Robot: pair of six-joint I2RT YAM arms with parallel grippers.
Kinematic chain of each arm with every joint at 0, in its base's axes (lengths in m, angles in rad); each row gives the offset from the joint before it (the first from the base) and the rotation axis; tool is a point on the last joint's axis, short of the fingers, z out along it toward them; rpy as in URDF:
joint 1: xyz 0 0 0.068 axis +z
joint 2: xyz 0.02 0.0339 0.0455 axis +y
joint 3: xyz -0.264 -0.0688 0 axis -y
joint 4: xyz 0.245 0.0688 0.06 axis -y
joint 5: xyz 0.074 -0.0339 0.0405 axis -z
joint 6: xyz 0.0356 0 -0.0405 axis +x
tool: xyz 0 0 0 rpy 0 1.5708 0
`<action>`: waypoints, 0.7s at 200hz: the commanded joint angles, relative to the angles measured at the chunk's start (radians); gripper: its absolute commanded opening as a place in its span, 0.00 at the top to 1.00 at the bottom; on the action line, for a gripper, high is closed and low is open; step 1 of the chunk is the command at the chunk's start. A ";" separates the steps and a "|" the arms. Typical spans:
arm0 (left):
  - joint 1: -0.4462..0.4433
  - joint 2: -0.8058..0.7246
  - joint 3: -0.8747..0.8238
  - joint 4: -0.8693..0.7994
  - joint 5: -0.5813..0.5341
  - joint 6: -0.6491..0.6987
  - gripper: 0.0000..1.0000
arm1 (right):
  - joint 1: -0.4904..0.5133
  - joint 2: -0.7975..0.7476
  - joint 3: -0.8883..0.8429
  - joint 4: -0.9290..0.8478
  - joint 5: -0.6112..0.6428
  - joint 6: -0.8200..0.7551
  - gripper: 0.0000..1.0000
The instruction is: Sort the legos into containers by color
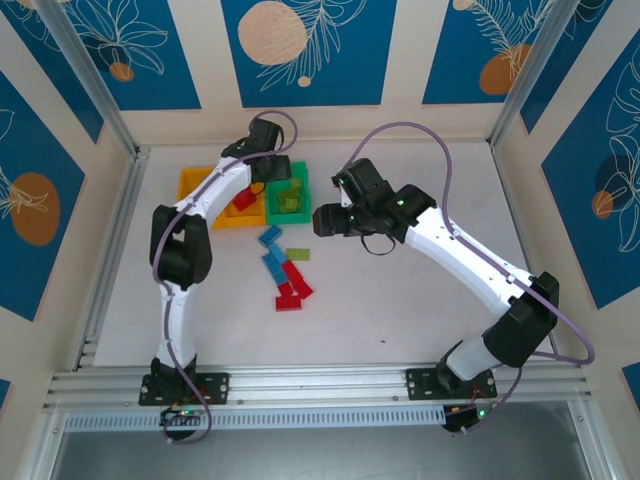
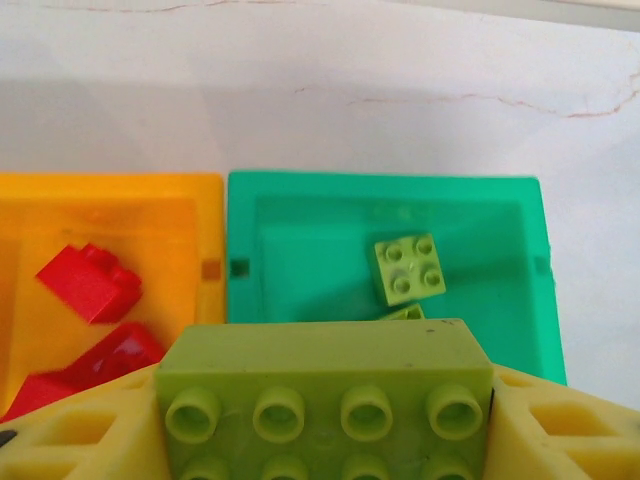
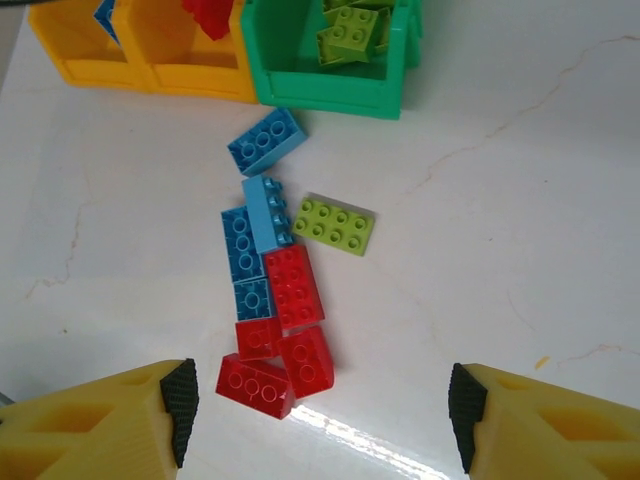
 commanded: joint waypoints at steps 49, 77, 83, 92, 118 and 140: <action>0.003 0.008 0.133 -0.068 0.060 0.038 0.23 | -0.007 -0.024 -0.018 -0.009 0.020 0.026 0.29; 0.005 -0.043 0.120 -0.097 0.071 0.046 0.19 | -0.007 -0.007 -0.015 -0.007 0.008 0.031 0.28; 0.004 -0.060 0.109 -0.099 0.074 0.048 0.18 | -0.008 -0.003 -0.014 -0.006 0.005 0.032 0.28; 0.005 -0.093 0.090 -0.102 0.082 0.048 0.18 | -0.005 0.001 -0.013 -0.006 0.002 0.033 0.28; 0.004 -0.274 -0.074 -0.043 0.158 0.034 0.22 | -0.001 0.017 -0.031 0.000 0.004 0.027 0.28; -0.004 -0.509 -0.307 0.058 0.231 0.047 0.24 | 0.013 0.040 -0.043 0.006 0.011 0.024 0.28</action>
